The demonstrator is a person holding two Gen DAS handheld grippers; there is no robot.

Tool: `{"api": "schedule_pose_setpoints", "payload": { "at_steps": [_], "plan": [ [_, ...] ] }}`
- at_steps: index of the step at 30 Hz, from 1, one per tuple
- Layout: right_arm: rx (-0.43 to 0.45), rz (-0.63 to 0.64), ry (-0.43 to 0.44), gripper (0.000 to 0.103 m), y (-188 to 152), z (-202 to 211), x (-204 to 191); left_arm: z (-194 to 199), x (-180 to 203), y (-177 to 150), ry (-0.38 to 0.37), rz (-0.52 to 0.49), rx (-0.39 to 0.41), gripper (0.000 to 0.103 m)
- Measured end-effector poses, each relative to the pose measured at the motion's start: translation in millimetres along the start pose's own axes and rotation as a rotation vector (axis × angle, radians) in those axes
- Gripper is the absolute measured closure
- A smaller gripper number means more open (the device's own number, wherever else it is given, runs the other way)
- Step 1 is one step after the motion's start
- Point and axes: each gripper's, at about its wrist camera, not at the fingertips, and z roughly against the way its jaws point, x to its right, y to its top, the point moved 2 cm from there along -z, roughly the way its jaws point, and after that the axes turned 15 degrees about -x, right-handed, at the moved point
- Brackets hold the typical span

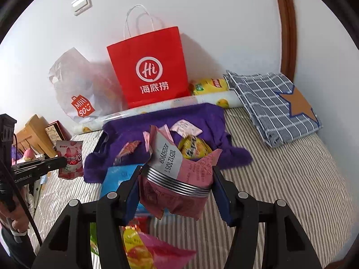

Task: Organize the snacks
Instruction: 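Carry the pink packet and white packet over the purple towel with both tools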

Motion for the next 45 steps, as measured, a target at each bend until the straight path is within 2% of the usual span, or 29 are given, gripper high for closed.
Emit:
{"api": "schedule_pose_setpoints", "payload": {
  "at_steps": [14, 29, 36, 45],
  "plan": [
    [0.03, 0.05, 0.012, 0.048, 47, -22, -9, 7, 4, 48, 0.029, -0.006, 0.027, 0.098],
    [0.017, 0.075, 0.01, 0.048, 89, -56, -1, -25, 3, 95, 0.024, 0.029, 0.01, 0.098],
    [0.004, 0.076, 0.0, 0.048, 107, -78, 5, -53, -8, 109, 0.019, 0.041, -0.035, 0.098],
    [-0.055, 0.057, 0.009, 0.048, 112, -118, 15, -80, -25, 110, 0.036, 0.068, -0.096, 0.098]
  ]
}}
